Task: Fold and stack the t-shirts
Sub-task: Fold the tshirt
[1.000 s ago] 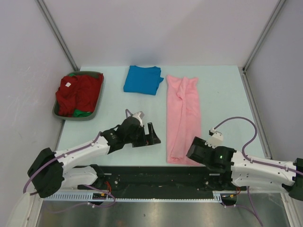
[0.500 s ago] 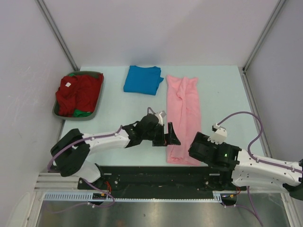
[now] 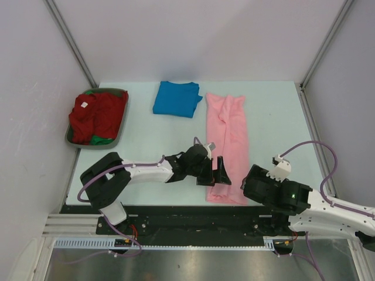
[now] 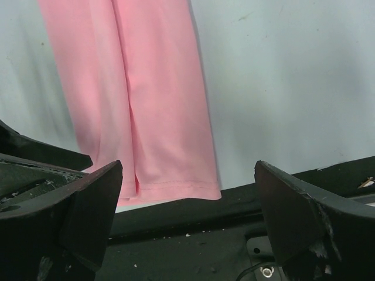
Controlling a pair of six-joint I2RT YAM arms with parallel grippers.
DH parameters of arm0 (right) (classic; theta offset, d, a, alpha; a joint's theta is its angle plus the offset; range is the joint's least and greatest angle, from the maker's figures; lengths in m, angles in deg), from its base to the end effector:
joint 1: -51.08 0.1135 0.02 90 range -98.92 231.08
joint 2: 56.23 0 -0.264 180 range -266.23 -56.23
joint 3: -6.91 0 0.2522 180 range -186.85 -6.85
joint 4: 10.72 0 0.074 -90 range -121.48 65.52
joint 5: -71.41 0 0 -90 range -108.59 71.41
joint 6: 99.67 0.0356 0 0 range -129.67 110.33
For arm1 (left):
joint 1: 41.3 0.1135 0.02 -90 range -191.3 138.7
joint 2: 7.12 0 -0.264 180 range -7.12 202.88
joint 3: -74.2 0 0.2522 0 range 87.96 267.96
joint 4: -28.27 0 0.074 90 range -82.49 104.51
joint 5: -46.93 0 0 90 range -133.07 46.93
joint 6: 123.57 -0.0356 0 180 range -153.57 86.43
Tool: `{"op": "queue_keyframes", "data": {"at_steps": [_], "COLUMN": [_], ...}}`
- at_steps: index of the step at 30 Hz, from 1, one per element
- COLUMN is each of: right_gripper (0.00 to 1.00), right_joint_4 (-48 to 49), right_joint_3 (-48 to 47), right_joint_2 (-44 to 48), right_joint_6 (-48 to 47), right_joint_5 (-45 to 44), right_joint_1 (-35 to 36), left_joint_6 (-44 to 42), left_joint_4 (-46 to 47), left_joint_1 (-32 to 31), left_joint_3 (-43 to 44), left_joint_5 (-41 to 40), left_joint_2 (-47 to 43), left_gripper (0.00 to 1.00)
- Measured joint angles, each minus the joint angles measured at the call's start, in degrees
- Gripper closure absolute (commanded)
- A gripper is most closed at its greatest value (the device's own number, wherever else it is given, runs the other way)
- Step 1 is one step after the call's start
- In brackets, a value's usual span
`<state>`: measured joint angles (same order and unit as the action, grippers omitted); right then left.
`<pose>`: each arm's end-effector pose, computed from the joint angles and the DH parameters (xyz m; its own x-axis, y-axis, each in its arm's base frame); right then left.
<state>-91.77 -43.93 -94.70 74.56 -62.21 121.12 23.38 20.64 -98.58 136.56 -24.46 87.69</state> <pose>0.0558 0.0818 0.2388 -0.6238 0.3924 -0.6760 0.2566 0.9197 0.2971 0.1728 -0.2900 0.1719 -0.9688 0.0382 -0.2451 0.2151 0.6214 -0.7534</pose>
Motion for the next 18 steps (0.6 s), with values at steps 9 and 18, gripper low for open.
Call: {"op": "queue_keyframes", "data": {"at_steps": [9, 18], "right_gripper": [0.0, 0.0], "right_joint_4": [-0.09, -0.15], "right_joint_3": [0.79, 1.44], "right_joint_2": [-0.66, -0.66], "right_joint_6": [0.24, 0.76], "right_joint_5": [0.02, 0.04], "right_joint_1": [0.48, 0.7], "left_joint_6": [-0.81, -1.79], "left_joint_4": [-3.58, -7.52], "left_joint_1": [0.02, 0.0], "left_joint_3": [3.19, 3.32], "left_joint_5": [-1.99, -4.02], "left_joint_2": [1.22, 3.02], "left_gripper": [0.0, 0.0]}}
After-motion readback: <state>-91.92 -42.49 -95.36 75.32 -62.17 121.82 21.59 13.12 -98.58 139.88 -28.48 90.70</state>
